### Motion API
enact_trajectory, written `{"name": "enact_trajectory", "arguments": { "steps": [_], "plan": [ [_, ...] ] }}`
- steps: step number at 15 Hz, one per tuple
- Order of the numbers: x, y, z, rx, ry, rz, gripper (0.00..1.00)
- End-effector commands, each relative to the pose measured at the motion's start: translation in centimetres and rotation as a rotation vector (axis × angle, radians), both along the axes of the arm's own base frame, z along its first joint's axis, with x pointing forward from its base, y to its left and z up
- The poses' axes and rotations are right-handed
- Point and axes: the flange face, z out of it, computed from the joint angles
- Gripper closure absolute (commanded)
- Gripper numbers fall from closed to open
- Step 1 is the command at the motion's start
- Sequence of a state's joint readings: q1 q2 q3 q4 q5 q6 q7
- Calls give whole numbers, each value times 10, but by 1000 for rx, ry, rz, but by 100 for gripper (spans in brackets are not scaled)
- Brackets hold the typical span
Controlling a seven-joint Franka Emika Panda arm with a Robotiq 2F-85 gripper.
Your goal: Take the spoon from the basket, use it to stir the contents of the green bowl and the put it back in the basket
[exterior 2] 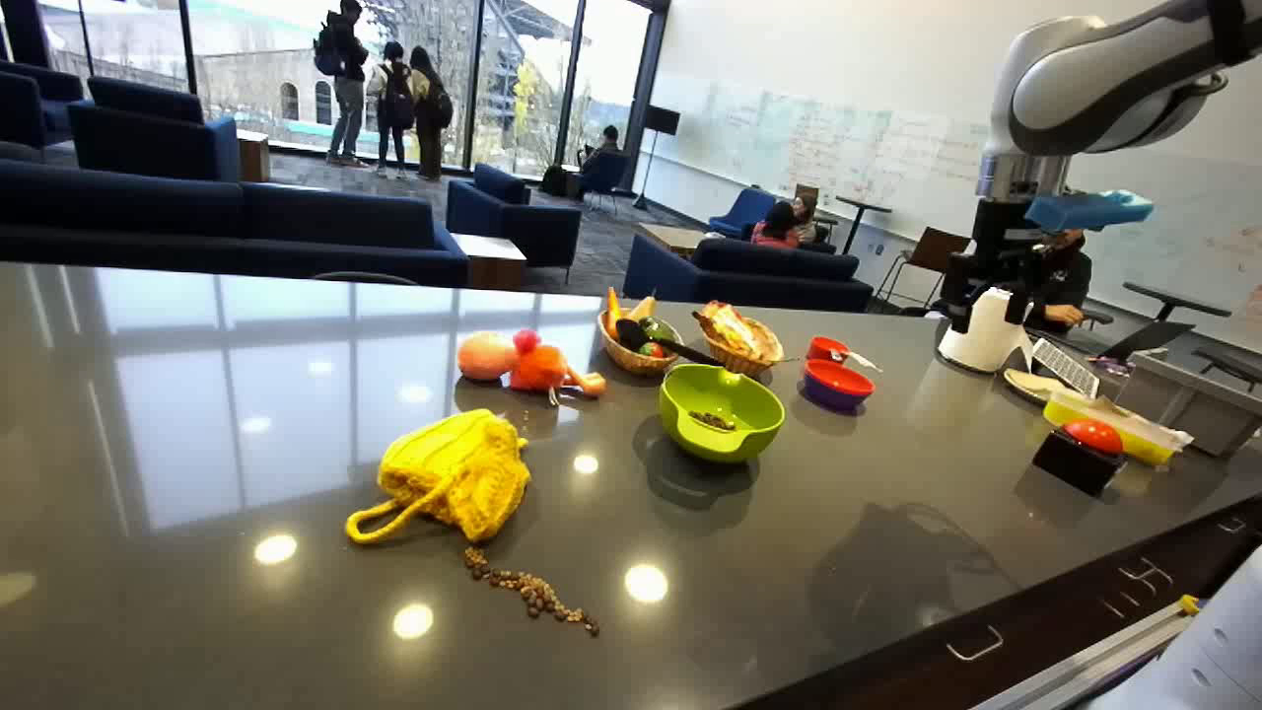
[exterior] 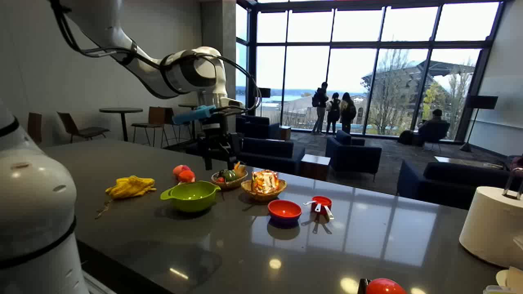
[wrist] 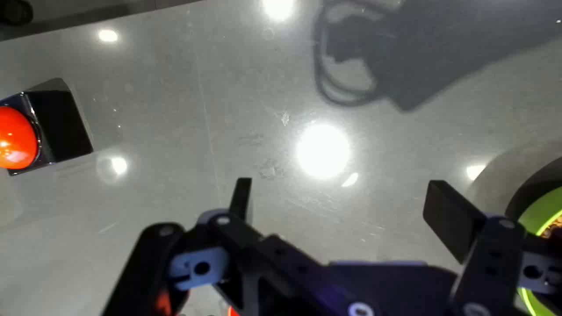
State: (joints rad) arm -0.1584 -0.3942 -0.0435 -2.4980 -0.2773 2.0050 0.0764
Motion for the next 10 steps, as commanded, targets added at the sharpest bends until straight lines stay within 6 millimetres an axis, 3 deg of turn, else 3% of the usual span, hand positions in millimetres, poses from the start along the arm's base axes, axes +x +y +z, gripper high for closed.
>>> {"name": "enact_trajectory", "arguments": {
  "steps": [1,10],
  "plan": [
    [0,0,0,0,0,0,0],
    [2,7,-6,18,1,-4,0]
  ]
}}
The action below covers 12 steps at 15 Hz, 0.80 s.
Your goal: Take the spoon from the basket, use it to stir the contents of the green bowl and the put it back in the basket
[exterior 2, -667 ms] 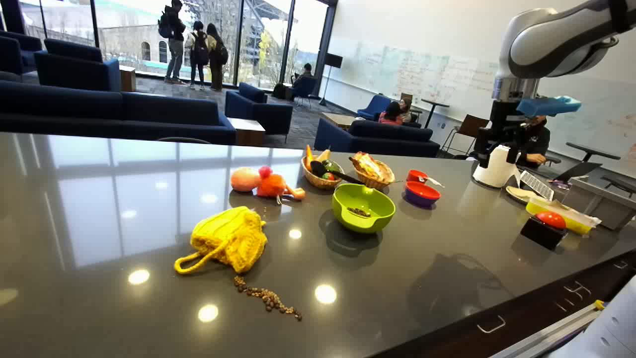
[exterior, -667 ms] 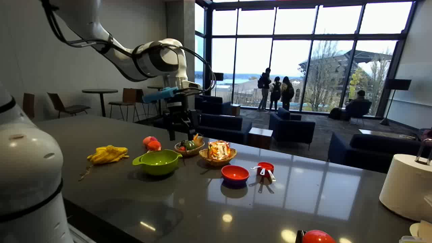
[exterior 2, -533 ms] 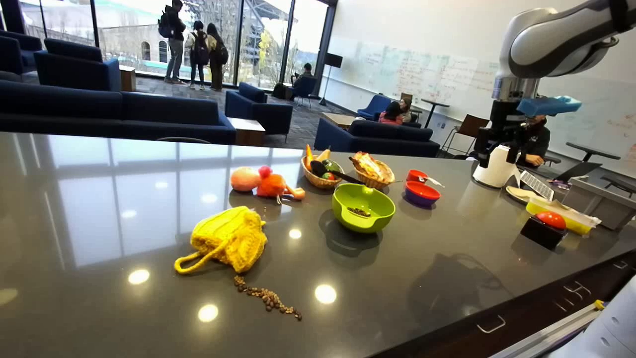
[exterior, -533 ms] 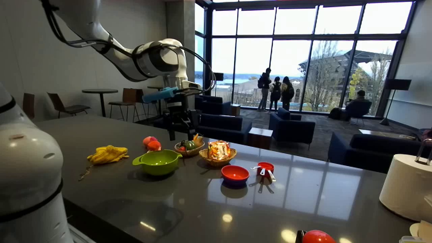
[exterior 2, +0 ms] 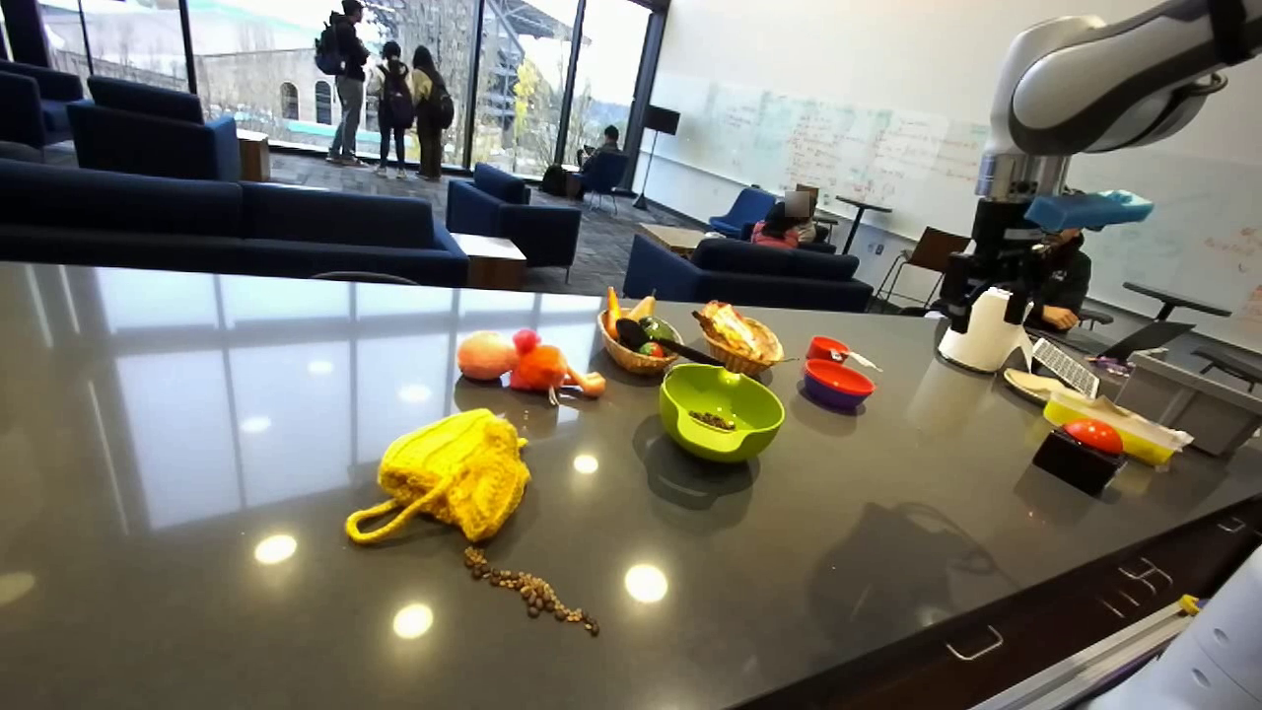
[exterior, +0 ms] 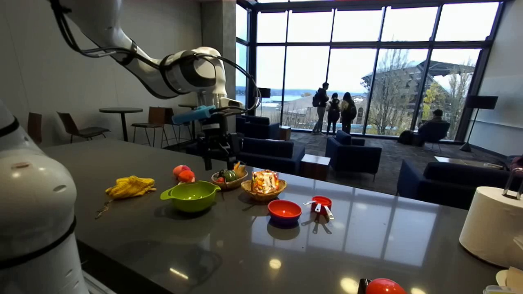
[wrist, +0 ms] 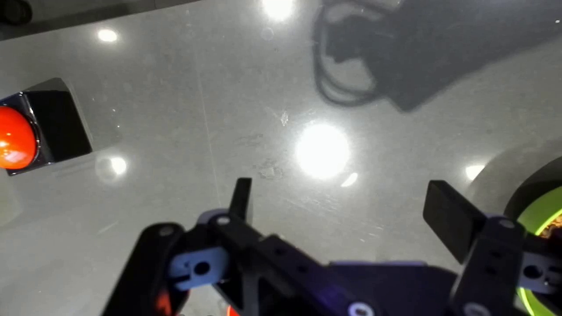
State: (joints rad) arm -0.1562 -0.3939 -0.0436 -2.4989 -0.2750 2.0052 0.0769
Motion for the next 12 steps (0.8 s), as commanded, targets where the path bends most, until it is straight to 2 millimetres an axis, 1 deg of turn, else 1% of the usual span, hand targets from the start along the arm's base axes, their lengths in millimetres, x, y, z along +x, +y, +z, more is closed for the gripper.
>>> {"name": "enact_trajectory", "arguments": {
  "steps": [1,5,9,12],
  "plan": [
    [5,10,-9,27,-5,-5,0],
    [27,36,-22,66,-43,-29,0],
    [61,74,-44,88,-145,-39,0],
    [91,100,-63,97,-244,-95,0]
  ]
}}
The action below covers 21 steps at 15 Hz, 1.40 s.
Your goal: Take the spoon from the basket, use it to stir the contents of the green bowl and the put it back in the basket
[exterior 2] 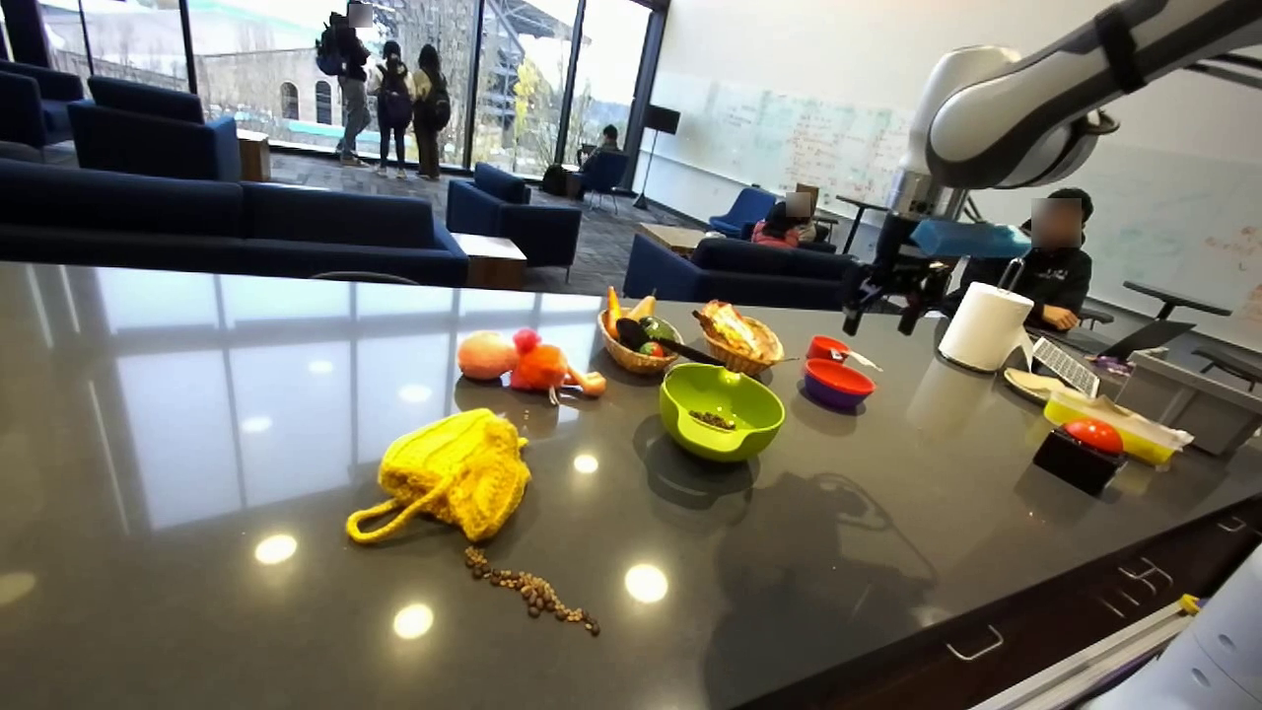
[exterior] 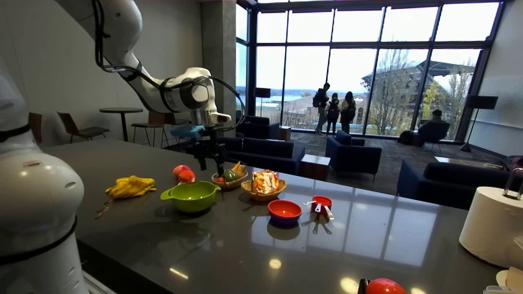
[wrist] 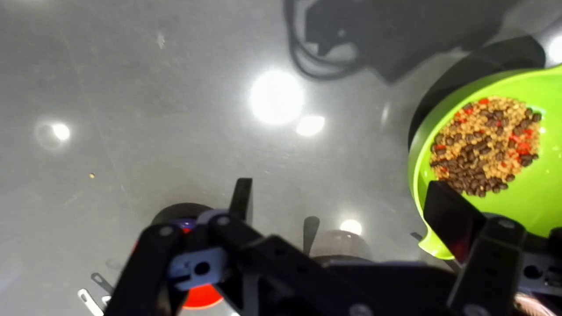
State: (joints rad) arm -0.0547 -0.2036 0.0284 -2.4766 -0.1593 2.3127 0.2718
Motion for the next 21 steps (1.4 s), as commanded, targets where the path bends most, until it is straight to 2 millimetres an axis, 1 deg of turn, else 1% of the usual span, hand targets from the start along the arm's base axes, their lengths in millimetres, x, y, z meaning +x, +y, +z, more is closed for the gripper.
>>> {"name": "enact_trajectory", "arguments": {
  "steps": [1,3,5,6,9,11,13,16,21],
  "plan": [
    [38,24,-22,19,-86,-76,0],
    [53,26,-34,21,-119,-128,0],
    [62,14,-44,26,-133,-188,0],
    [66,4,-48,27,-140,-224,0],
    [72,-22,-63,46,-146,-313,0],
    [76,-35,-74,75,-156,-368,0],
    [80,-37,-85,114,-174,-419,0],
    [87,-34,-98,177,-223,-493,0],
    [95,-39,-104,235,-365,-648,0]
  ]
}}
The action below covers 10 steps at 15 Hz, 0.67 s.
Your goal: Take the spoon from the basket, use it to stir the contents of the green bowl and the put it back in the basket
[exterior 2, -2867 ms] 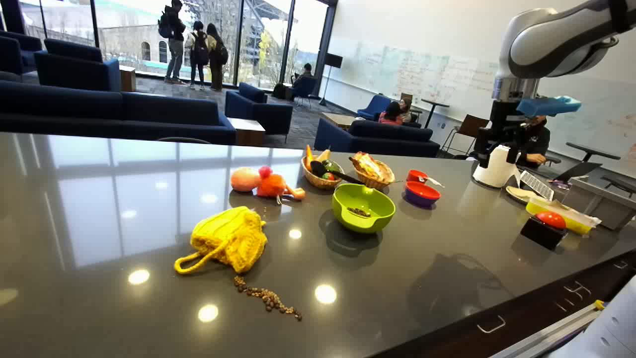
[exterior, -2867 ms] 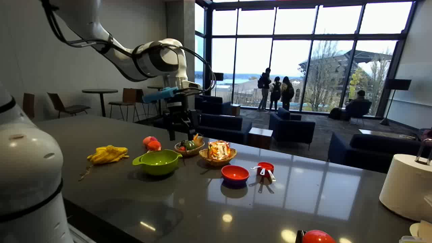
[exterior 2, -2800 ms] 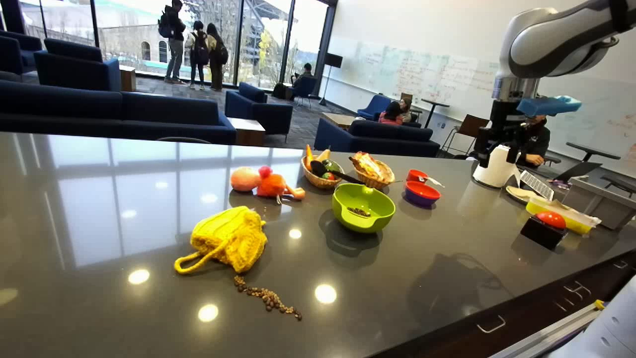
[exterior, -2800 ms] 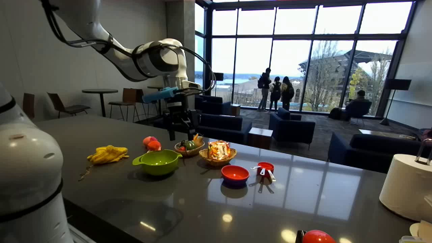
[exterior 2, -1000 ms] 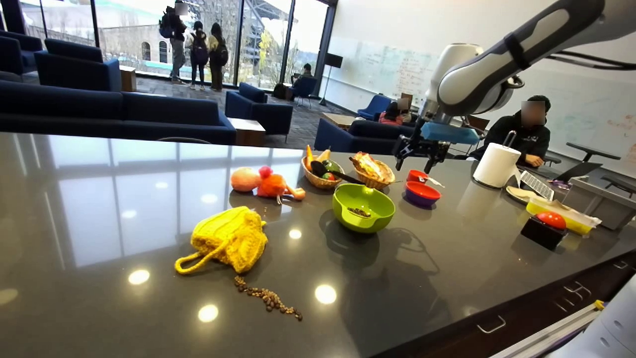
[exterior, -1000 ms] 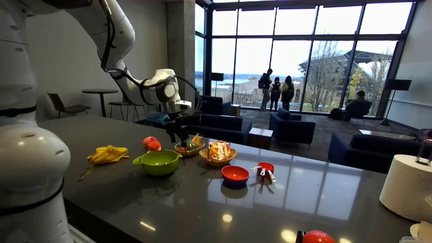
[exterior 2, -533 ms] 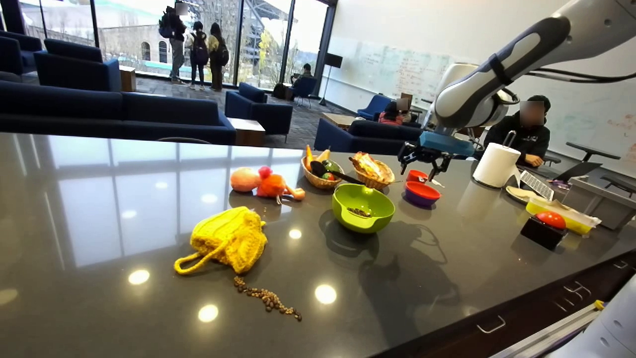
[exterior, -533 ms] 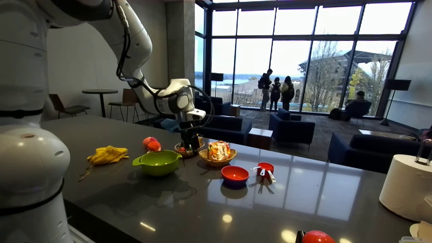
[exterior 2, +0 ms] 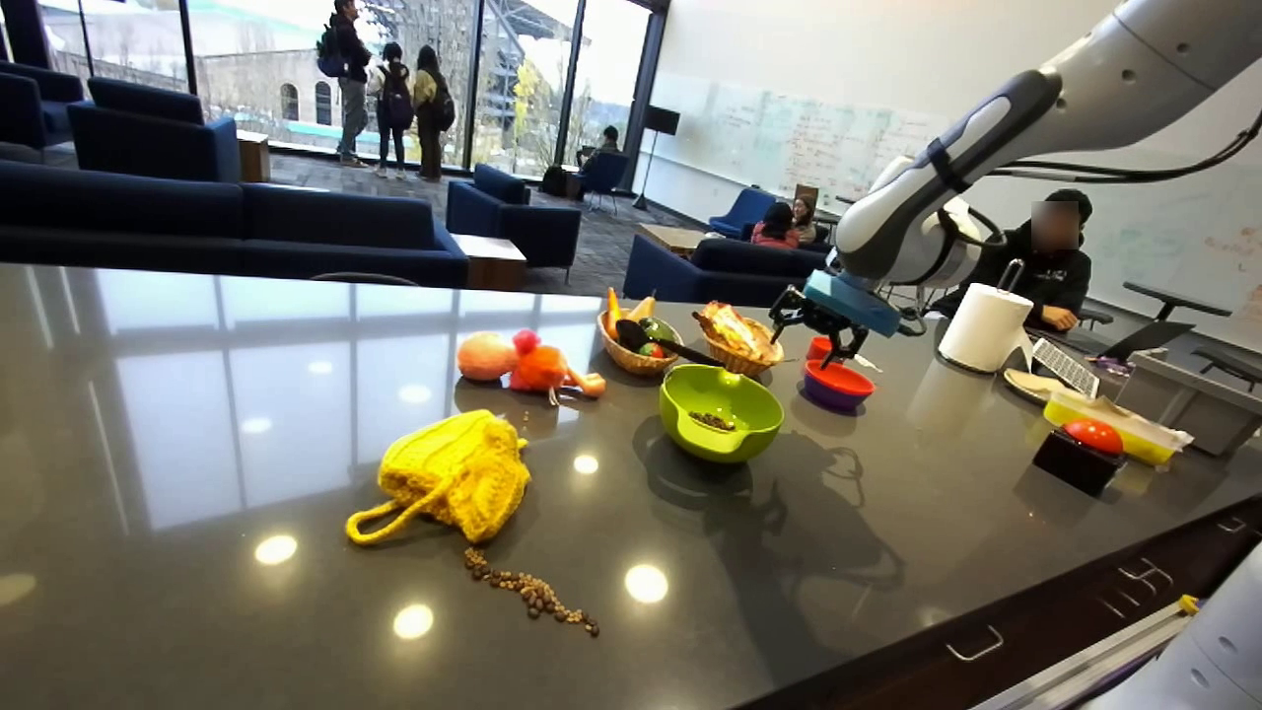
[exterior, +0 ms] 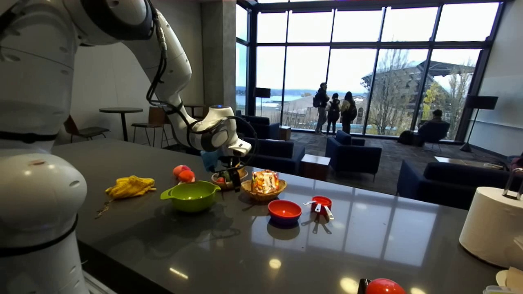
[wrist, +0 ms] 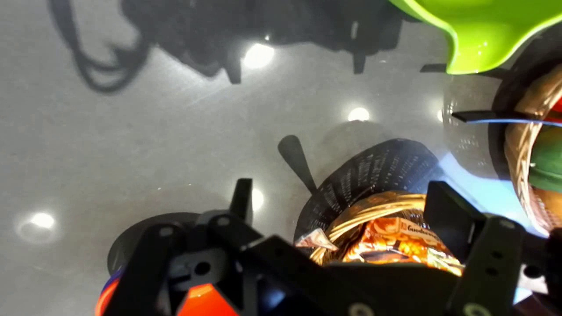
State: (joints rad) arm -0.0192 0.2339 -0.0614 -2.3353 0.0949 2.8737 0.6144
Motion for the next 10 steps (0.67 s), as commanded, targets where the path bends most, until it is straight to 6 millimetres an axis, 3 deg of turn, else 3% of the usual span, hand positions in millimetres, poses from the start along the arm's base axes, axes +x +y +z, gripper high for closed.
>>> {"name": "enact_trajectory", "arguments": {
  "steps": [1,10],
  "plan": [
    [7,-6,-3,25,-86,-123,0],
    [11,-33,-28,35,-137,-308,0]
  ]
}}
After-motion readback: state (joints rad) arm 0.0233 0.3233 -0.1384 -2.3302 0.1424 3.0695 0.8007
